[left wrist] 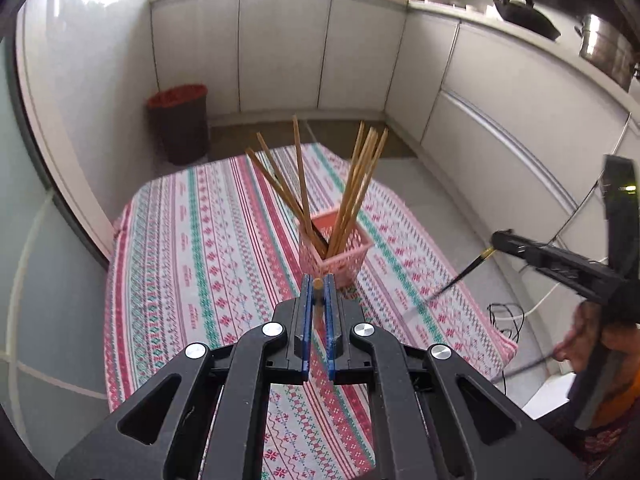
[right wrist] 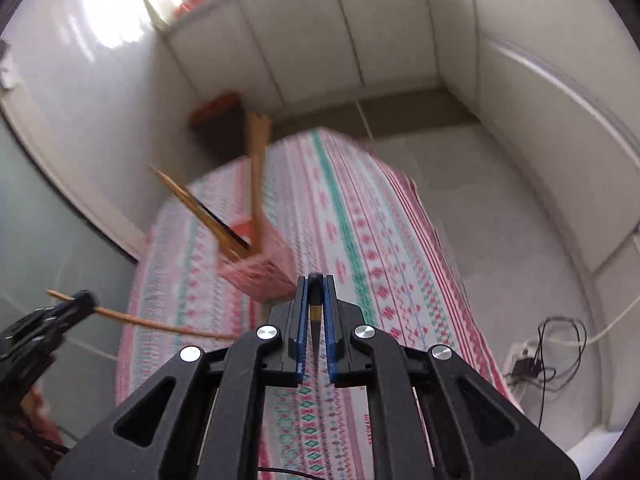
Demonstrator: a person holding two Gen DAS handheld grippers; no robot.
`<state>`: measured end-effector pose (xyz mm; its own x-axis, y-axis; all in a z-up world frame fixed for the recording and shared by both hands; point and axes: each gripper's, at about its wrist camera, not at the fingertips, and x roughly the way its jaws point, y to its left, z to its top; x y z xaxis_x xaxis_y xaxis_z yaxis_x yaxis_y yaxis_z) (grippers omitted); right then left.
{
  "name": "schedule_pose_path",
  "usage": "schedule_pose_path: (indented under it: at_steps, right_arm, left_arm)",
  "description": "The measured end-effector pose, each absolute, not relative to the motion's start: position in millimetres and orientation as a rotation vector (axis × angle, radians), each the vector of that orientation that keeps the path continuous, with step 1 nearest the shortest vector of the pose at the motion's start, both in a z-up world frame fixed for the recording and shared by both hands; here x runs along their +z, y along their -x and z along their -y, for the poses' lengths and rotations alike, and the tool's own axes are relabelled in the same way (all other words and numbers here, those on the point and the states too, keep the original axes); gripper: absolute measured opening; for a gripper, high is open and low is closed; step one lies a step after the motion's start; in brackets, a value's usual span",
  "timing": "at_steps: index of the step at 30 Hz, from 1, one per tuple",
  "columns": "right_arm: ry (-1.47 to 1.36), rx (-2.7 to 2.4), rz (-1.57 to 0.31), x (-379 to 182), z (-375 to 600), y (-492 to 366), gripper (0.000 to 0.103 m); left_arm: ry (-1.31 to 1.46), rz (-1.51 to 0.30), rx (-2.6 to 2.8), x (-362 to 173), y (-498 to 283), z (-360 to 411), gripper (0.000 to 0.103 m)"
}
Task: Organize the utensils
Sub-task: 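Drop the chopstick into the holder with the left tool while the right tool carries the black stick over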
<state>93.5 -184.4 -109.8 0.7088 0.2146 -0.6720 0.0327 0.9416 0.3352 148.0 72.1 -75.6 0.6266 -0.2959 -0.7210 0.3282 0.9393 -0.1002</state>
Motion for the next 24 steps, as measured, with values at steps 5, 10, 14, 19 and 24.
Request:
schedule_pose_path:
  at_steps: [5,10,14,19,24]
  right_arm:
    - [-0.413,0.138,-0.635,-45,201,-84,0.007]
    - [-0.478,0.177,-0.520,-5,214,-84,0.007]
    - [-0.478,0.198,-0.490,6,212,-92,0.007]
    - [-0.468,0.210,-0.491,4,208,-110,0.007]
    - [-0.479,0.214,-0.516,-8,208,-130,0.007]
  left_arm:
    - [0.017,-0.744,-0.351,-44,-153,-78,0.005]
    - [0.099,-0.659,-0.353,-13,-159,-82,0.005]
    - [0.152,-0.592,-0.349,7,-165,-78,0.005]
    - [0.190,-0.553,-0.321,14,-185,-63,0.005]
    - [0.191,-0.555,-0.283,5,-208,-51,0.005]
